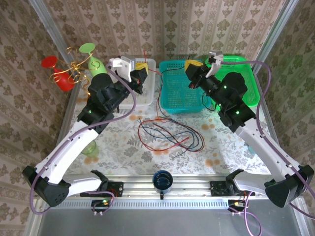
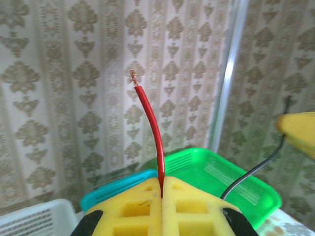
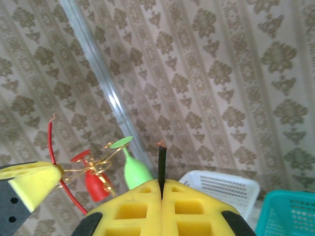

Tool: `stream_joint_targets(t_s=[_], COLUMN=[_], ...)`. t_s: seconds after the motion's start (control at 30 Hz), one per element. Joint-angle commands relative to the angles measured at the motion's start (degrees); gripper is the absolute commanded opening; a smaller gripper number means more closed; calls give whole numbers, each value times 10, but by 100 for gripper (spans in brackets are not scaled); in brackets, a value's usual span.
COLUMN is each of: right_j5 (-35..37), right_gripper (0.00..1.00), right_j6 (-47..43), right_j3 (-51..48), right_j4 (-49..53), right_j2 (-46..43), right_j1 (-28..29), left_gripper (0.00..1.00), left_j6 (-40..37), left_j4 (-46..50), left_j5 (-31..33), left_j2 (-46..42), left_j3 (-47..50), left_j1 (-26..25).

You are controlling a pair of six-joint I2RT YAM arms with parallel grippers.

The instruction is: Untangle the cables

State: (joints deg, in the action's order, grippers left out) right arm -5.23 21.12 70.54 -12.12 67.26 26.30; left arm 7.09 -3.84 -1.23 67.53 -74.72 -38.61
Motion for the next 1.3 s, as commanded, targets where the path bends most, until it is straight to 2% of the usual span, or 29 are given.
stream_joint_targets(t_s=[0.0, 0.17, 0.27, 0.47, 0.67, 0.97, 1.1, 1.23, 1.27], right_j5=[76, 145, 174, 185, 183, 165, 149, 119, 114], right_gripper=[0, 0, 0, 0, 0, 0, 0, 0, 0], right_j6=[-43, -72, -84, -98, -111, -130, -128, -125, -127], right_j3=[21, 13, 6, 14, 33, 63, 79, 104, 113], right_j4=[23, 32, 36, 53, 81, 114, 118, 118, 119], right_j2=[-17, -41, -54, -64, -72, -70, -59, -39, -32], right_j1=[1, 0, -6, -35, -86, -179, -216, -229, -230], left_gripper=[0, 0, 0, 0, 0, 0, 0, 0, 0], left_j6=[-36, -14, -2, 11, 55, 85, 108, 147, 146], left_j4=[21, 24, 21, 55, 116, 129, 122, 88, 91], left_j5=[99, 155, 162, 151, 107, 53, 12, -88, -96], left_j2=[-4, -14, -29, -42, -47, -64, -68, -42, -30], left_j3=[-16, -9, 3, -5, -21, -9, -3, -19, -33], left_j1=[4, 33, 58, 102, 185, 282, 308, 305, 300])
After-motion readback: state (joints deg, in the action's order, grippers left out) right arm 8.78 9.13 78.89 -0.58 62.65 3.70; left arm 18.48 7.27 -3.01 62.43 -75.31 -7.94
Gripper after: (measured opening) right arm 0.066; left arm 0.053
